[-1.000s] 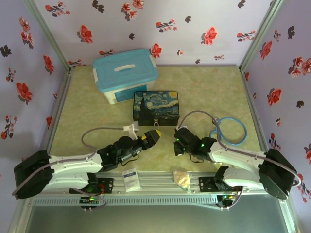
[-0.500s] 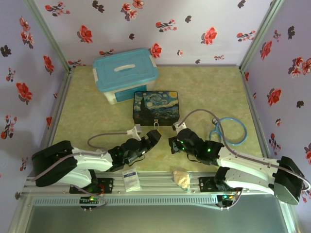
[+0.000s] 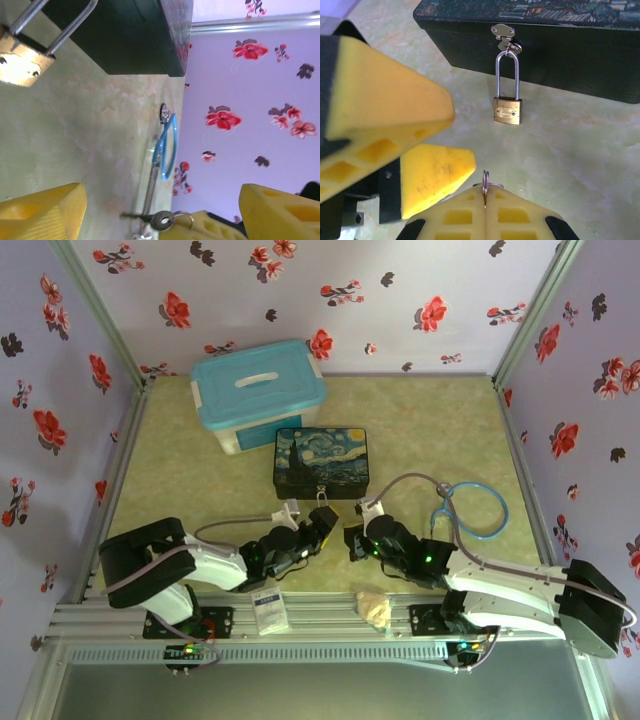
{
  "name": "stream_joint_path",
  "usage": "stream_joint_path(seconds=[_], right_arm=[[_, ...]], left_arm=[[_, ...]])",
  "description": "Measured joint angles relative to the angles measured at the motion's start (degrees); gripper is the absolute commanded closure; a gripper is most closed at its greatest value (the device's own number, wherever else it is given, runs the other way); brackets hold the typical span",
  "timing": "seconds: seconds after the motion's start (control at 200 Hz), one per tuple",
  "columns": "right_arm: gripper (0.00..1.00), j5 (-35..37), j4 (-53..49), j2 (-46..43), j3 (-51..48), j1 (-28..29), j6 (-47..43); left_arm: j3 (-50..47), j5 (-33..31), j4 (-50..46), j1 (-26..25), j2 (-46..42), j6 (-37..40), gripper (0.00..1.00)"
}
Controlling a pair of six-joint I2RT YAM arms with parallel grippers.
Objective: Unlock the padlock with the key
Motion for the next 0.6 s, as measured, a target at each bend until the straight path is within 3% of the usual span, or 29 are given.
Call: stream_joint_path(seconds=[0.285,0.595], right_arm=[[1.0,-0.4,11.6,3.0,-0.7,0.0,0.5],[1.0,-2.6,18.6,7.7,-0.7,1.3,0.5]], left_arm=[[0.0,-3.1,4.7,-1.6,0.7,-7.3,0.12],[-0.7,-6.0,6.0,-1.6,-1.5,-9.7,0.23]])
